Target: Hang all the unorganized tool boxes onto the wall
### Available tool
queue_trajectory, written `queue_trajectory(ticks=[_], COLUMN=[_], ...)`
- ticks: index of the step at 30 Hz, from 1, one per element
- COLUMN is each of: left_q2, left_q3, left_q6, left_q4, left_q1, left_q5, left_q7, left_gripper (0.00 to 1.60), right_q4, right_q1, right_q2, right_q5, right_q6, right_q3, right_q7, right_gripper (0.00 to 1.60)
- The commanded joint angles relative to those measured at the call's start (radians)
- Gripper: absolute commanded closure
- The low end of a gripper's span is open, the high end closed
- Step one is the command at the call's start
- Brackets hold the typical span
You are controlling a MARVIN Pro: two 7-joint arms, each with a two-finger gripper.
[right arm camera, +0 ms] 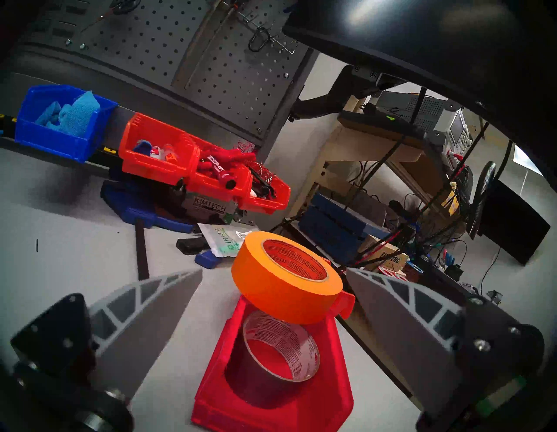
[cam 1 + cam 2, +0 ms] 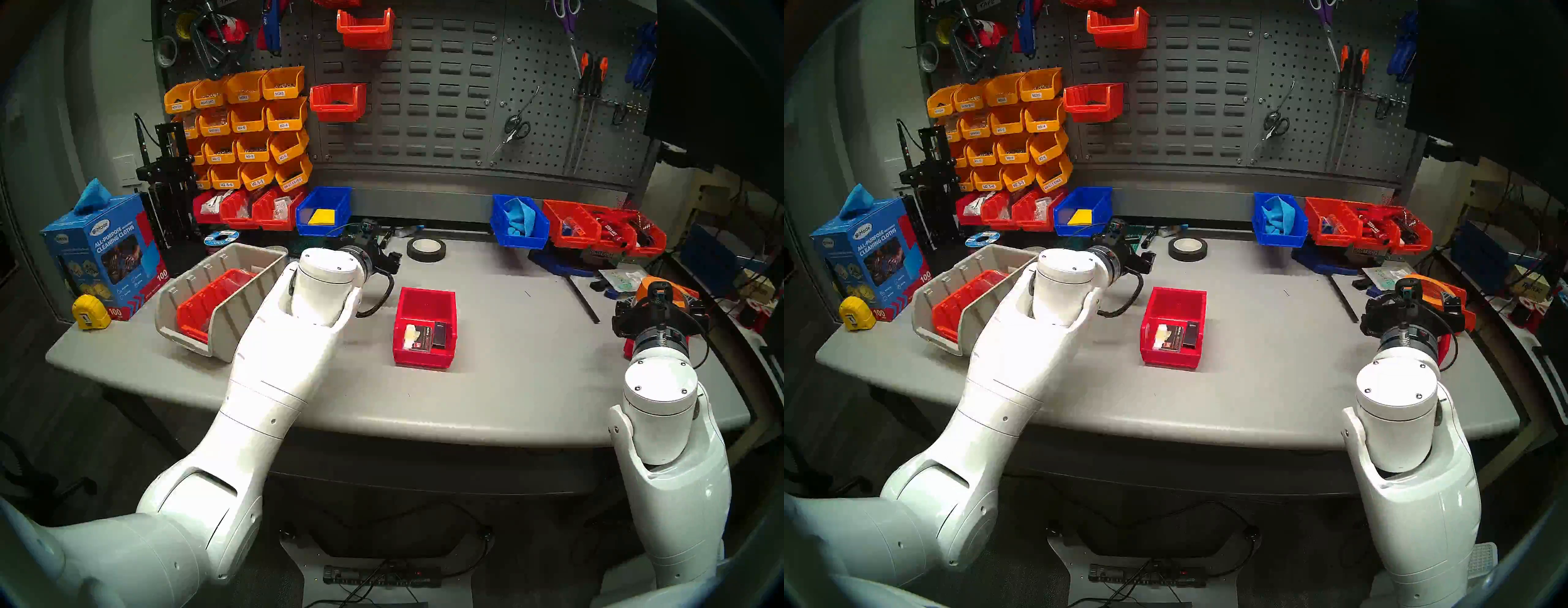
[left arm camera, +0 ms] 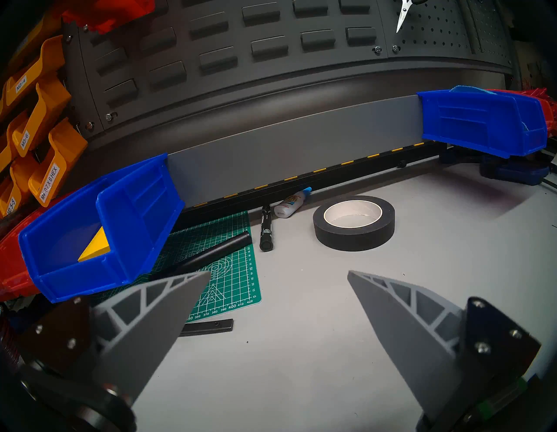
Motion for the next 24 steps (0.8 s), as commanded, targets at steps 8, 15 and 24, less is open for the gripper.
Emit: queue_trajectory(ticks=[8, 15, 24], left_q2=[-0.005, -0.006, -0.009], left_q3=[-0.004, -0.006, -0.008], left_q6=[0.001, 0.001, 0.001], left_q4=[-0.011, -0.011, -0.011], left_q1=[-0.013, -0.013, -0.012], left_q5=[0.002, 0.005, 0.010], left_q7=[-0.004, -0.006, -0.009], left_gripper=[0.00, 0.00, 0.00], right_q4=[-0.080, -0.092, -0.086], right_q1=[-0.123, -0.164, -0.213], right_q2=[0.091, 0.138, 0.181], right_q5=[-0.007, -0.005, -0.006], right_q6=[0.040, 0.051, 0.049], right_q3=[0.130, 0.202, 0.283], right_q7=[0.083, 0.152, 0.240], right_gripper=[0.00, 0.00, 0.00])
